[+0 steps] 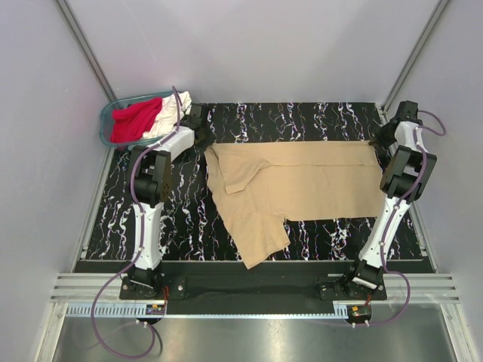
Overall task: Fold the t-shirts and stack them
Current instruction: Fold the tshirt
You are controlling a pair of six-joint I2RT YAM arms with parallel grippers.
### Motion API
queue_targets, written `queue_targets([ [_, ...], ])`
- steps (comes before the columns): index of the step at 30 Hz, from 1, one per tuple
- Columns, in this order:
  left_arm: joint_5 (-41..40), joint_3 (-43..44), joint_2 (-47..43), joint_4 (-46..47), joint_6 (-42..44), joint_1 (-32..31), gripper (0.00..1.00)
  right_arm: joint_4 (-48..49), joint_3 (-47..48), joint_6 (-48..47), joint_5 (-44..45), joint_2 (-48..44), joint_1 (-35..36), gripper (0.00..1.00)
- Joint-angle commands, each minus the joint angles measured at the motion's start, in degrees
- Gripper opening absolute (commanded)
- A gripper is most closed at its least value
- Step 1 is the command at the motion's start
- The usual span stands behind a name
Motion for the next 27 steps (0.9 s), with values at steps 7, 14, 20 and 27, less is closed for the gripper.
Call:
queue_targets([
  [7,-2.1,8.0,-0.7,0.3,3.0,0.5,0.2,-4.7,8.8,-1.4,-0.6,2.1,-0.4,0.3],
  [14,-5.0,0.6,-12.5,-5.5,7.7,0.4,0.55,-14.2,9.5,-5.0,1.3,-7.0,0.3,0.57],
  [20,0.9,-10.4,-23.6,-7.3,10.1,0.2,0.49,-15.0,1.3,-6.5,-1.0,-15.6,3.0,0.67],
  [27,18.6,-21.1,-28.0,-6.5,9.5,-3.7,0.42,-3.8,-19.8,-4.3,-13.2,-28.1,15.8,0.65],
])
